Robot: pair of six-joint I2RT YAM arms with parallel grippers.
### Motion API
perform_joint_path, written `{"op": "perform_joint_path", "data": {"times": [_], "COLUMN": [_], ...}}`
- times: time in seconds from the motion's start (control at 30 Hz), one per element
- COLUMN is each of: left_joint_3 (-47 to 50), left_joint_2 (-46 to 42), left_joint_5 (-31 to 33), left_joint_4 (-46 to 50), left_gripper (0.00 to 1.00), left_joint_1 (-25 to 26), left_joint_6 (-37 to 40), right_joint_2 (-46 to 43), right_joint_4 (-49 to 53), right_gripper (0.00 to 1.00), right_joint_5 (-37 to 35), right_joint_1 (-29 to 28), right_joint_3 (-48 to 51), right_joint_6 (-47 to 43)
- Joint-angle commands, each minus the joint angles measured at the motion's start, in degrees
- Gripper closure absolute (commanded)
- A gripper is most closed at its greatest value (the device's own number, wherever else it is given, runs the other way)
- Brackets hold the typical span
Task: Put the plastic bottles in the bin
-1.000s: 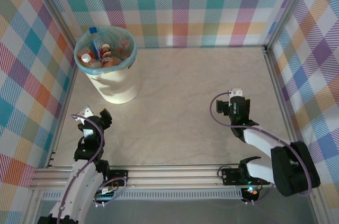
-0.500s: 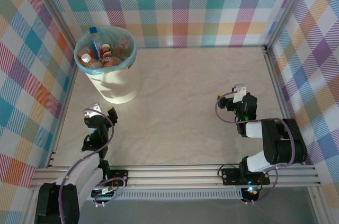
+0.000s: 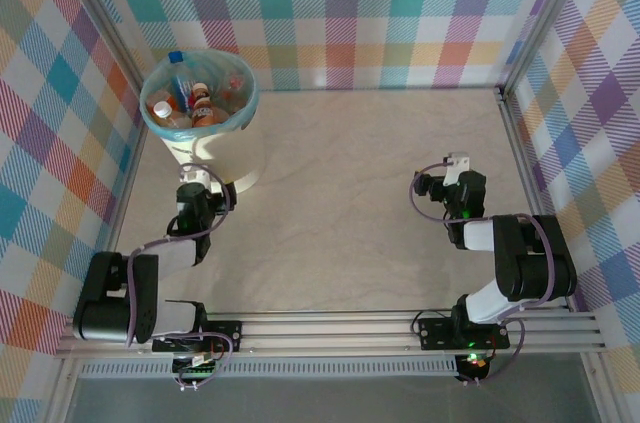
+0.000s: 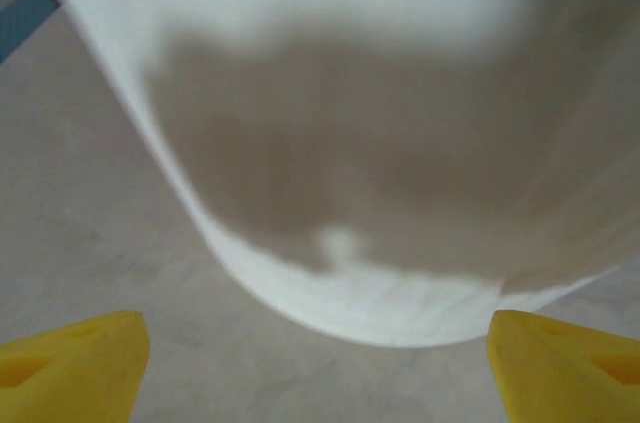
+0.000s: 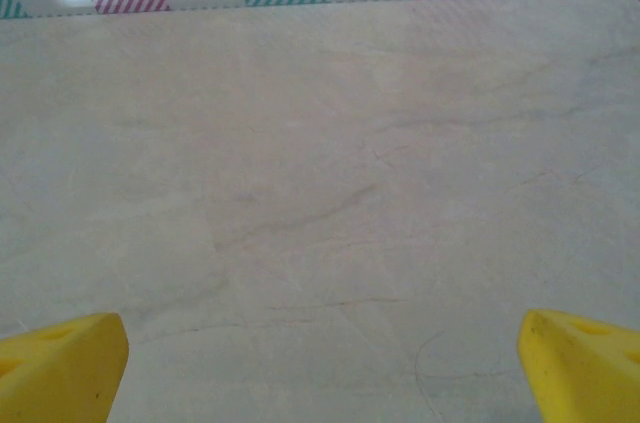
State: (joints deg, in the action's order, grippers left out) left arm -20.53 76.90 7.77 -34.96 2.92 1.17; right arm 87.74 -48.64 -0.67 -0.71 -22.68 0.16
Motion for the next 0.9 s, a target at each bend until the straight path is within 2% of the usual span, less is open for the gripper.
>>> {"op": "perform_joint_path", "data": {"times": [0.0,0.1,0.17,0.27,0.4,0.43,0.47,0.87], "left_joint_3": [-3.46,-5.29,-4.28,-4.23,-3.73,-3.89,-3.9,-4.2], "left_joint_2": [2.06,4.76,8.0,11.92,12.87,12.74,12.87,12.74], "left_joint_5": [-5.13,-8.6,-10.85,-11.01,-7.44,-6.95,-6.48,-6.19], "left_joint_4": [-0.86,-1.3,-6.77,-9.69,-11.29,-10.52,-10.81,-10.19], "left_gripper": [0.12,0.12,0.12,0.12,0.1,0.01,0.0,0.0], "left_joint_1": [-1.1,-1.94,-1.95,-1.9,-0.69,-0.62,-0.38,-0.09], "left_joint_6": [1.09,-0.07,0.13,0.43,0.43,0.35,0.41,0.69], "right_joint_2": [0.19,0.16,0.16,0.23,0.23,0.19,0.23,0.23], "right_joint_4": [0.19,0.13,0.13,0.04,0.26,0.19,0.17,0.21], "right_gripper": [0.0,0.0,0.0,0.0,0.0,0.0,0.0,0.0], "right_joint_5": [-0.21,-0.21,-0.16,-0.16,-0.38,-0.38,-0.43,-0.38], "right_joint_1": [0.27,0.3,0.25,0.27,0.25,0.26,0.22,0.23], "right_joint_3": [-0.44,-0.37,-0.35,-0.35,-0.44,-0.44,-0.44,-0.44], "right_joint_6": [1.15,1.11,1.16,1.13,1.15,1.15,1.15,1.15]}}
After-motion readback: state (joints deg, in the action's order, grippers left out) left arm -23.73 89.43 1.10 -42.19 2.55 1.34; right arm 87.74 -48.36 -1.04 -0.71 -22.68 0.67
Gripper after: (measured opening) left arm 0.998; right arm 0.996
